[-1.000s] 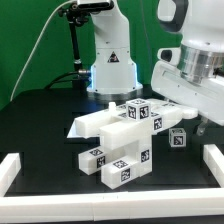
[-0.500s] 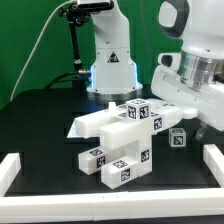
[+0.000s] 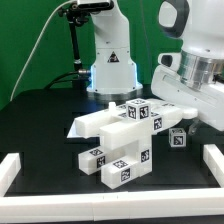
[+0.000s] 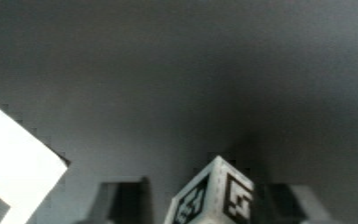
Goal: Assemble chair
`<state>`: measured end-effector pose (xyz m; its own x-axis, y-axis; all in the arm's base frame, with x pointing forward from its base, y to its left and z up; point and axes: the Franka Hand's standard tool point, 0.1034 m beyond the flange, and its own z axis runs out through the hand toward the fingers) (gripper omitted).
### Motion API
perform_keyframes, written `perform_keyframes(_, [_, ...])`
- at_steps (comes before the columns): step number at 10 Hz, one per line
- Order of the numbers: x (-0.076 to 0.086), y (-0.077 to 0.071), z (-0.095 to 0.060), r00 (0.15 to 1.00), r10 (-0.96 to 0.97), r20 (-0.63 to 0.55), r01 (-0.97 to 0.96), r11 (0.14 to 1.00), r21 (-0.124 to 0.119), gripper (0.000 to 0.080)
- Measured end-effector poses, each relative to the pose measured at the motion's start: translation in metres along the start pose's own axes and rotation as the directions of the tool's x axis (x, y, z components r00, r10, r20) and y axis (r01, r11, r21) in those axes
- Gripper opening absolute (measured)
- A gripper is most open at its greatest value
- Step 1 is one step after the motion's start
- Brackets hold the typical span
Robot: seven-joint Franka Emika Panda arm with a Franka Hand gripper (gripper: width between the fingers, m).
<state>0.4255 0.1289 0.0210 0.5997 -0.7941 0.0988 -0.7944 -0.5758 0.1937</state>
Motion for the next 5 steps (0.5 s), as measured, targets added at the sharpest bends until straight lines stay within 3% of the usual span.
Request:
perform_keyframes(1, [0.0000,0.0000,0.0000,1.000,0.000,0.000,0.000,1.000,0.000,0.0058])
perform_keyframes(2, [0.0000,0.0000,0.0000,1.000,0.000,0.000,0.000,1.000,0.000,0.0016])
perform_keyframes(5, [0.0000,0.0000,0.0000,1.000,0.000,0.000,0.000,1.000,0.000,0.0001])
